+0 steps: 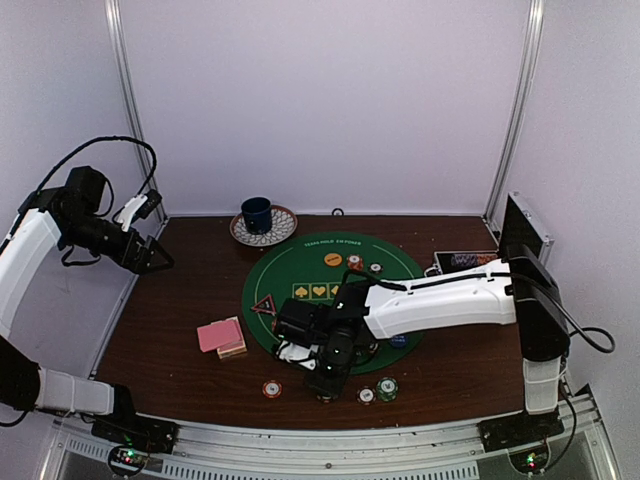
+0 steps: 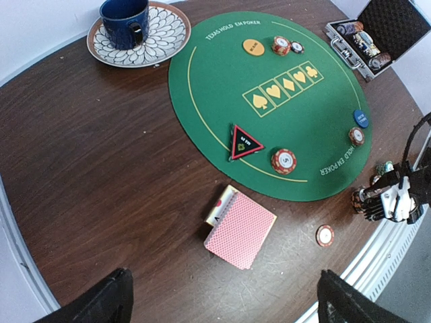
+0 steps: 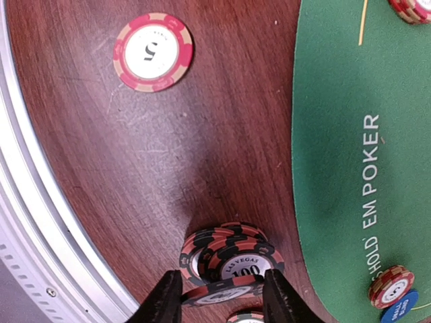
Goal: Distribute texas hold em gaming equipment
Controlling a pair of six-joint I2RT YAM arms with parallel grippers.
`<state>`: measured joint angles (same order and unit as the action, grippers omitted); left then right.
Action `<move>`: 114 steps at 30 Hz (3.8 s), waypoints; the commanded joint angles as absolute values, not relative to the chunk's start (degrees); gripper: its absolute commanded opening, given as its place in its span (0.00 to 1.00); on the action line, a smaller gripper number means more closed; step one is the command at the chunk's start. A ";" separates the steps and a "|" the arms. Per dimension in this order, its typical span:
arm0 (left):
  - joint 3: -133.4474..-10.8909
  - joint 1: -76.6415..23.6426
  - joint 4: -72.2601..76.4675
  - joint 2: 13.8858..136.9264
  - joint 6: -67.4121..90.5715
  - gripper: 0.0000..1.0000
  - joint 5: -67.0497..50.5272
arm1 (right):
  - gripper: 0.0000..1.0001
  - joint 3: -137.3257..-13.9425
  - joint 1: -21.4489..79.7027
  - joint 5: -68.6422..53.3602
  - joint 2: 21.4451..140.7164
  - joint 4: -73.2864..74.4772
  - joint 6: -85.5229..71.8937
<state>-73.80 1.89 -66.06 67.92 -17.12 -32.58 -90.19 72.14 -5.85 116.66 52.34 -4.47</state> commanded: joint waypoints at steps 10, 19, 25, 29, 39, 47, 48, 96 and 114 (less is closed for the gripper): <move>-74.09 2.20 -65.75 66.73 -18.28 0.98 -32.72 | 0.28 -94.10 71.60 -3.38 116.56 53.67 -4.67; -73.96 2.18 -65.79 66.52 -18.46 0.98 -32.47 | 0.47 -102.04 67.53 -4.03 119.88 54.67 -4.26; -73.66 2.20 -65.77 66.28 -18.87 0.98 -32.24 | 0.67 -102.82 67.27 -8.43 121.65 55.50 -4.55; -73.48 2.20 -65.75 66.40 -19.07 0.98 -32.41 | 0.67 -100.21 68.14 -9.88 121.77 54.17 -4.48; -73.83 2.20 -65.83 66.26 -18.87 0.98 -32.56 | 0.68 -99.75 69.27 -8.07 125.28 53.04 -4.33; -73.98 2.19 -65.83 66.26 -18.81 0.98 -32.50 | 0.59 -100.11 69.76 -7.60 127.27 52.00 -4.29; -74.07 2.20 -65.83 66.26 -18.81 0.98 -32.45 | 0.57 -100.11 69.90 -7.56 127.45 51.85 -4.30; -73.92 2.20 -66.47 66.06 -19.20 0.98 -33.04 | 0.79 -89.81 65.87 -6.49 114.63 55.90 -20.13; -73.48 2.20 -66.54 65.64 -20.13 0.98 -32.80 | 0.78 -89.14 65.50 -11.24 116.70 55.37 -26.83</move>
<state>-73.78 1.89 -66.15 66.52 -19.20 -32.16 -89.21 65.80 -9.67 115.96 54.61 -24.69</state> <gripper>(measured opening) 0.976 0.783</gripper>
